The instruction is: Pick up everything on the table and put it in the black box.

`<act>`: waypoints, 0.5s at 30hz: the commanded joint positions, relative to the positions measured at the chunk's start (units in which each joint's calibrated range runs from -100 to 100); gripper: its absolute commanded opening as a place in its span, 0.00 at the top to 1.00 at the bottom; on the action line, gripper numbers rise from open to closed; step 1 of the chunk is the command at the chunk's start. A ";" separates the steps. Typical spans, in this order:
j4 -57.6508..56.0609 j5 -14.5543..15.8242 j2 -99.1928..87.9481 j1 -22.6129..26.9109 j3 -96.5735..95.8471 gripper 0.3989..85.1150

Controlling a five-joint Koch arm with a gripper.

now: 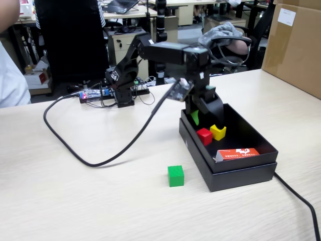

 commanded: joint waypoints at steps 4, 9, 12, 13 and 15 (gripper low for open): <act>-0.46 -1.17 -19.77 -3.91 -0.31 0.44; -0.46 -2.25 -21.84 -7.52 -0.86 0.43; -0.46 -2.30 -17.82 -9.13 1.14 0.42; -0.46 -2.20 -14.26 -9.87 3.49 0.42; -0.46 -2.00 -9.56 -10.45 7.30 0.43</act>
